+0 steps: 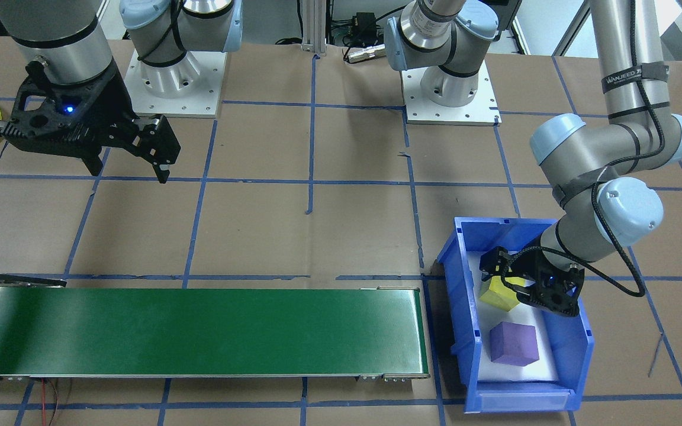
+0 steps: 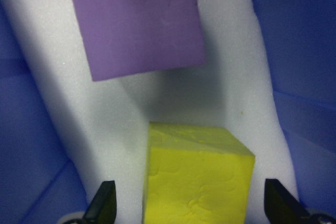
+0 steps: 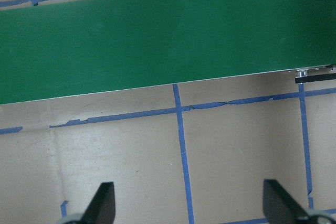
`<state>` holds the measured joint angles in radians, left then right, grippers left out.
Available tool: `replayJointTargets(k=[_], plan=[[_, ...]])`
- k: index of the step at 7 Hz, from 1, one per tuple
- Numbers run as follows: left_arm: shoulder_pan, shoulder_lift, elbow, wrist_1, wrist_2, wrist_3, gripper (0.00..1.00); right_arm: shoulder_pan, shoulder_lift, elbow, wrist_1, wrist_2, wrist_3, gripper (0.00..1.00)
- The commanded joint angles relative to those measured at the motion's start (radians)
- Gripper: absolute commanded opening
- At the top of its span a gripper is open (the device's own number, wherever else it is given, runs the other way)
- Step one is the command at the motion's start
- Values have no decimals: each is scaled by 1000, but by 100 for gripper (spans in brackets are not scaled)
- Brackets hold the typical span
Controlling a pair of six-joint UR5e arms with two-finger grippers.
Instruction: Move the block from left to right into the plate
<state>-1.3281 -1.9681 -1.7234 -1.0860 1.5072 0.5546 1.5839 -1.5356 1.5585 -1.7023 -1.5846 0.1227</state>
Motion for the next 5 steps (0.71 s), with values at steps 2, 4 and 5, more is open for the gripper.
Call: replayJointTargets(k=[2,4,5], plan=[[-2,-1,-1,0,4,8,98,1,-1,0,0,0,0,100],[-2,0,5,1,8,5,21,1,0,-2,0,0,0,100],[-2,15,16,3,10,5,9,-1,0,0,0,0,0,100]])
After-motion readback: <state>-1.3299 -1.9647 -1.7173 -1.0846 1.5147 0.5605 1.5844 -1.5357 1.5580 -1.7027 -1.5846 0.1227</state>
